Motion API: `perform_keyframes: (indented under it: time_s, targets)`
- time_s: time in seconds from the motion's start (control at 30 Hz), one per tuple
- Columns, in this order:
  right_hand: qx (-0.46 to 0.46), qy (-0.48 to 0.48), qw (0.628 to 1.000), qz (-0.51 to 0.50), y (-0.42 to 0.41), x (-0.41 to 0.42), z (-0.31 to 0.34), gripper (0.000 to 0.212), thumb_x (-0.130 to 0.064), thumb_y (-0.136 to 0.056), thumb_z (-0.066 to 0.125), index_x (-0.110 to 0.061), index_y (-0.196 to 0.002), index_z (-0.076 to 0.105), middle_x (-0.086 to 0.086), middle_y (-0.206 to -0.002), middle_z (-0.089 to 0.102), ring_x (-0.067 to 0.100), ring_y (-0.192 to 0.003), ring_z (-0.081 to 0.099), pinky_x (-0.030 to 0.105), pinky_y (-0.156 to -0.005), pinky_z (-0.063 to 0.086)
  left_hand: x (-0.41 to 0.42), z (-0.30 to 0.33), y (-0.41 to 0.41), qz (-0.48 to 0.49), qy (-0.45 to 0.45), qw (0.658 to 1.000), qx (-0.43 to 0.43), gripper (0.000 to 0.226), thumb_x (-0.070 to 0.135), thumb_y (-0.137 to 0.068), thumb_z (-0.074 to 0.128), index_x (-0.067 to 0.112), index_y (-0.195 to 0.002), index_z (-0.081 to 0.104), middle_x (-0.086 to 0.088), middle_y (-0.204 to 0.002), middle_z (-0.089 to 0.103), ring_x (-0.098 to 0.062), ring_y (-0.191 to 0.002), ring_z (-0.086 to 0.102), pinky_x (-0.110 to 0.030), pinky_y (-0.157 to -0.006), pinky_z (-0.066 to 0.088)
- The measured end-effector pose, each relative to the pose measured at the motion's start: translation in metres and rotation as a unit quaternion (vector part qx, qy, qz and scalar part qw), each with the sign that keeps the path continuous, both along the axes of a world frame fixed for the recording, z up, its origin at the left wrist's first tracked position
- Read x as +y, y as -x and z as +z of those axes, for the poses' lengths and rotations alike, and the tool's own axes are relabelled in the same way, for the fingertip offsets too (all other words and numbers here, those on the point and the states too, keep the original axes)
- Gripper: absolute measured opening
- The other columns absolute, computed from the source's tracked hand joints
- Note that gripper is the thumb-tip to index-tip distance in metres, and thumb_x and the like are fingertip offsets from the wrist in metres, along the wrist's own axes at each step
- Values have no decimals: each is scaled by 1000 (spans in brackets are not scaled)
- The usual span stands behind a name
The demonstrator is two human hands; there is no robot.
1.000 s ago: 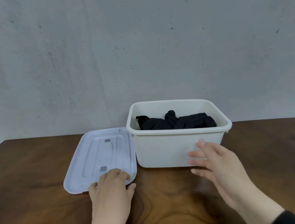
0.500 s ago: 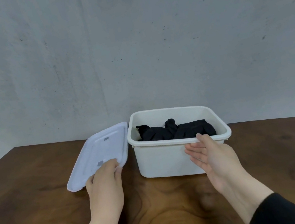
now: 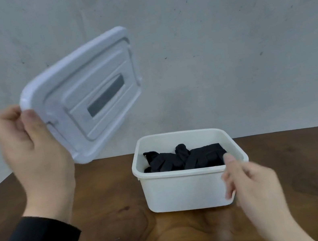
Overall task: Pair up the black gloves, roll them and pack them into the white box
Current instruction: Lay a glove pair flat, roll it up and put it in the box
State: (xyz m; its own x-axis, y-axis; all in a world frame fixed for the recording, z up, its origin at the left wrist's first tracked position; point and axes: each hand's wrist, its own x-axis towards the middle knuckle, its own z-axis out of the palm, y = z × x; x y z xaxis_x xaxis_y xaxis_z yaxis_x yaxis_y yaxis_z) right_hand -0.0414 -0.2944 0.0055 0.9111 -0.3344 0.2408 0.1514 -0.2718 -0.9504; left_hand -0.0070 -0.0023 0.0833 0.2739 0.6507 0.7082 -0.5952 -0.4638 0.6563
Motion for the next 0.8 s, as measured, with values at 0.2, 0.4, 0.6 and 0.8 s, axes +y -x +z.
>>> perform_keyframes:
  time_s: [0.2, 0.4, 0.6, 0.8]
  targets:
    - [-116, 85, 989, 26, -38, -35, 57, 71, -46, -94, 58, -31, -154, 23, -20, -151, 38, -2, -134, 41, 17, -99, 36, -21, 29, -13, -151, 64, 986, 35, 25, 37, -103, 42, 33, -81, 52, 14, -74, 54, -4, -65, 49, -23, -59, 43]
    - [-36, -70, 982, 170, -59, -55, 70, 29, -38, -96, 61, -26, -122, 63, -6, -114, 74, 18, -106, 70, 46, -96, 54, -47, 23, -33, -305, 115, 920, 217, 31, 41, -103, 46, 25, -83, 63, 8, -66, 67, -13, -58, 62, -27, -50, 48]
    - [36, -129, 988, 81, -80, -54, 51, 19, -22, -97, 61, -20, -116, 61, 1, -111, 71, 23, -101, 70, 46, -90, 58, -46, -31, -49, -266, -64, 846, 458, 59, 38, -94, 65, 18, -146, 46, -6, -128, 61, -27, -88, 67, -39, -77, 56]
    - [96, 67, 992, 51, -104, -62, 35, 17, -17, -92, 58, -4, -98, 68, 3, -89, 67, 22, -81, 62, 31, -65, 45, -56, -43, -56, -170, -195, 829, 496, 52, 22, -100, 52, 13, -150, 41, -5, -152, 45, -25, -132, 48, -26, -96, 36]
